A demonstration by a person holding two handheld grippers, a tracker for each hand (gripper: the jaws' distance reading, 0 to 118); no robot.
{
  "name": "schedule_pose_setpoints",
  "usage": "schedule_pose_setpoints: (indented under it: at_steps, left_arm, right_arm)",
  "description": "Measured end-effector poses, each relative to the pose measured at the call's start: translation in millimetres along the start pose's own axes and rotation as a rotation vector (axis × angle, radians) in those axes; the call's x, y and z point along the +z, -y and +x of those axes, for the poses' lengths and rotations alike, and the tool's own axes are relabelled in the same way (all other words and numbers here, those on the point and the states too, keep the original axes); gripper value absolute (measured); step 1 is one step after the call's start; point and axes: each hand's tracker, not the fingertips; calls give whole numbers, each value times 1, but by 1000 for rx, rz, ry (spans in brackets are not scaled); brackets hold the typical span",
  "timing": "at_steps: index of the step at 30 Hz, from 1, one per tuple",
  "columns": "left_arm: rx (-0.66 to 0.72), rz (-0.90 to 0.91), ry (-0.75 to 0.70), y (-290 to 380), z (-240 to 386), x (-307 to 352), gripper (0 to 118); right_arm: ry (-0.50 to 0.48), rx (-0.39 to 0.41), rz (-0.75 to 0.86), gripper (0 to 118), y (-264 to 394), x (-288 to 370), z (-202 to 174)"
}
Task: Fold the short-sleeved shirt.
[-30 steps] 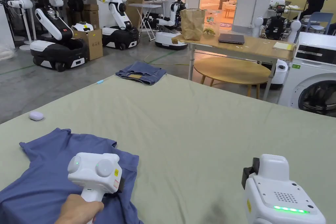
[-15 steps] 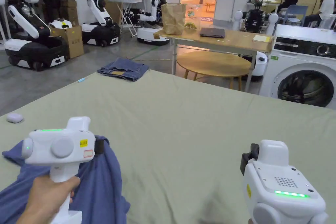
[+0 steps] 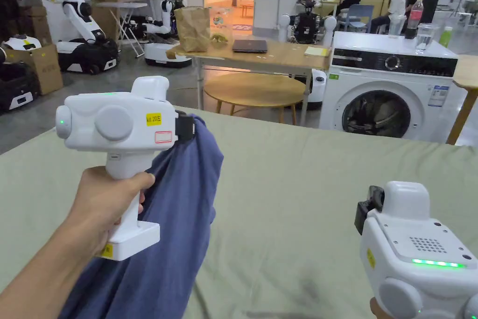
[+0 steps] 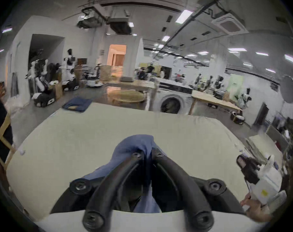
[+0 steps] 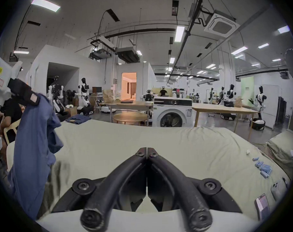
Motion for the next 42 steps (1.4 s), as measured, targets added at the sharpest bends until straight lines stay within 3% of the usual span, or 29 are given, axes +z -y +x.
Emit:
schedule_pose_setpoints:
  at_steps: [7,14,22,28,29,31,35,42]
  left_arm:
    - [-108,-39,240,-7,128,-64,2]
    - [-220,-143,476,35,271,-102,2]
    - [-251,-261,637,107,355,-110,2]
    - [-254,-329,660,141,364,-114,2]
    - [-260,-343,658,142,363,-115,9]
    - [-262,-346,657,142,357,-114,36]
    - [-217,-314,651,132,337,-104,48]
    - [-177,-139,475,127,268,-67,47]
  right_arm:
    - [138,-12,17,0,-3,26,64]
    - [311,-2,30,0,3,63,134]
    - [440,9,0,0,15,101,189]
    - [491,-9,-23,0,20,117,213]
    - [491,-14,-27,0,20,118,214]
    - [488,-20,-31,0,20,118,214]
    - [454,-42,-29,0,16,114,203]
    - [360,-45,-8,0,14,101,166]
